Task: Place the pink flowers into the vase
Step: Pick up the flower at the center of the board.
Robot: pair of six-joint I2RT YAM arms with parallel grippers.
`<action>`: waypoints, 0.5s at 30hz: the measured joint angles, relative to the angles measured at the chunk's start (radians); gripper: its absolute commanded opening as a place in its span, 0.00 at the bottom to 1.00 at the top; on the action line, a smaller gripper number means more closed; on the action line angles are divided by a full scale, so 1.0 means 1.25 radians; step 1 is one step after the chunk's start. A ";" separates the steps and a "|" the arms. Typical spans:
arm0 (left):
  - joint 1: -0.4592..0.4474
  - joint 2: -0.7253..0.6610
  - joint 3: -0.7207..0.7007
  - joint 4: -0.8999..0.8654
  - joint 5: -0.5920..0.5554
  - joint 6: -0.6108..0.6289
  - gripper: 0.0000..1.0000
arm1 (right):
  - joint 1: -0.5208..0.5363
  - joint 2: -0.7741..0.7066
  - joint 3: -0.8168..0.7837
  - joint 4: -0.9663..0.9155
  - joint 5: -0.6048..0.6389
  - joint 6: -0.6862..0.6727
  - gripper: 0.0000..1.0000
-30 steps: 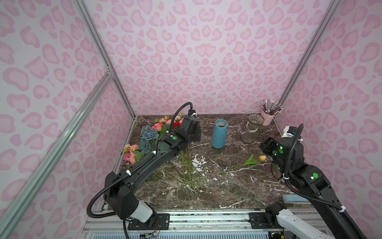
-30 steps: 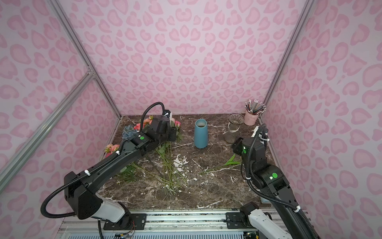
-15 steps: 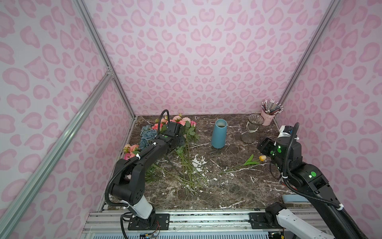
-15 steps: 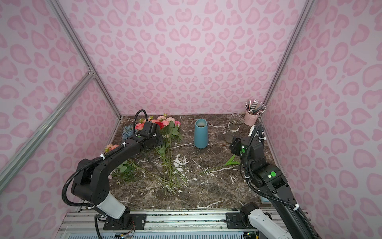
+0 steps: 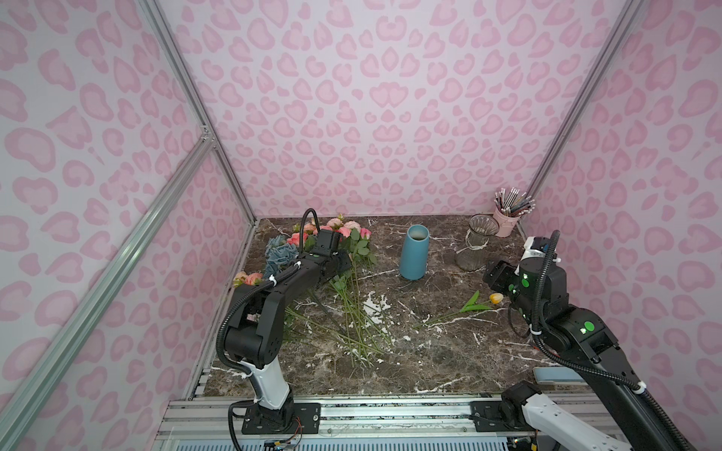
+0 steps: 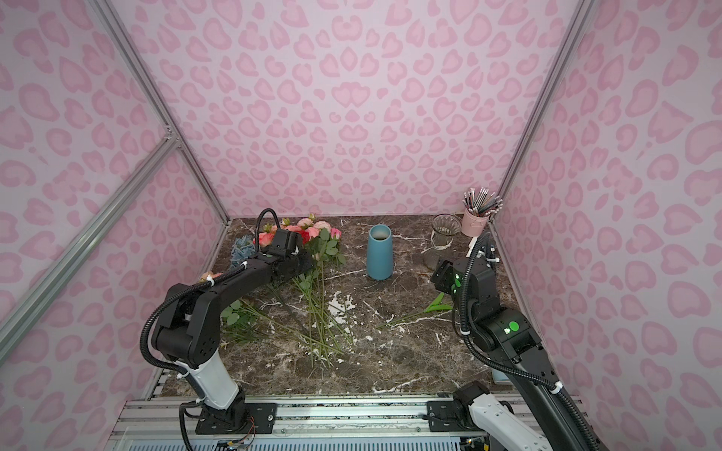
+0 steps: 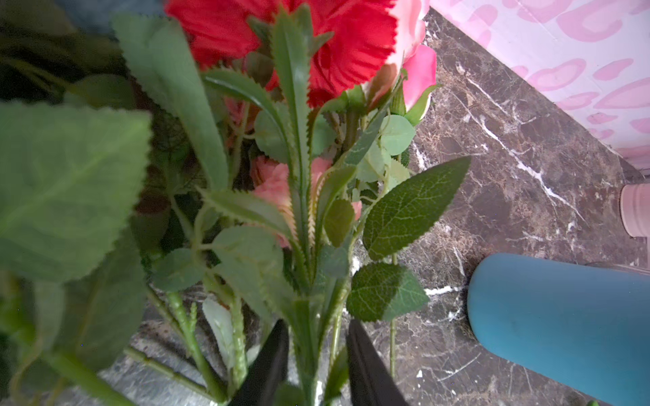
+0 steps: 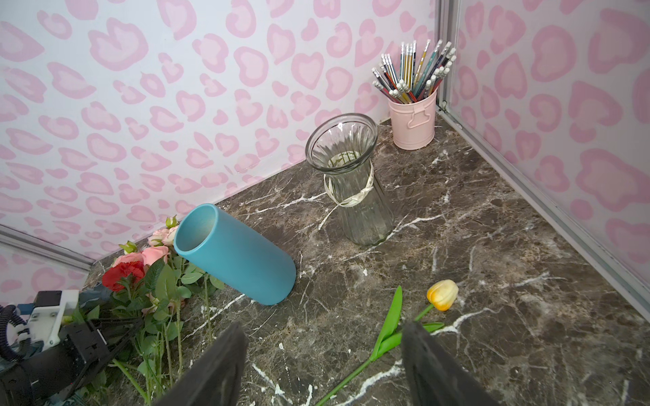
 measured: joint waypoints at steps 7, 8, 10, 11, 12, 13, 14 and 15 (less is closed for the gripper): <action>0.000 0.012 0.001 0.002 -0.001 -0.010 0.07 | 0.000 -0.010 0.000 0.000 0.001 0.000 0.74; 0.000 0.009 0.001 0.001 -0.002 -0.010 0.06 | 0.000 -0.010 0.000 0.000 0.001 0.000 0.74; -0.001 -0.007 0.001 -0.001 -0.006 -0.010 0.04 | 0.000 -0.010 0.000 0.000 0.001 0.000 0.74; -0.002 -0.022 0.001 -0.001 -0.008 -0.010 0.04 | 0.000 -0.009 0.000 0.000 0.001 0.000 0.74; -0.003 -0.036 0.001 -0.003 -0.011 -0.011 0.04 | 0.000 -0.009 0.000 0.000 0.001 0.000 0.74; -0.006 -0.057 0.001 -0.005 -0.016 -0.012 0.04 | 0.000 -0.008 -0.001 0.000 0.001 0.001 0.74; -0.010 -0.081 0.001 -0.007 -0.023 -0.013 0.04 | 0.000 -0.009 -0.001 0.000 0.001 0.001 0.74; -0.014 -0.101 0.005 -0.013 -0.029 -0.013 0.04 | 0.000 -0.010 -0.002 -0.001 0.001 0.001 0.74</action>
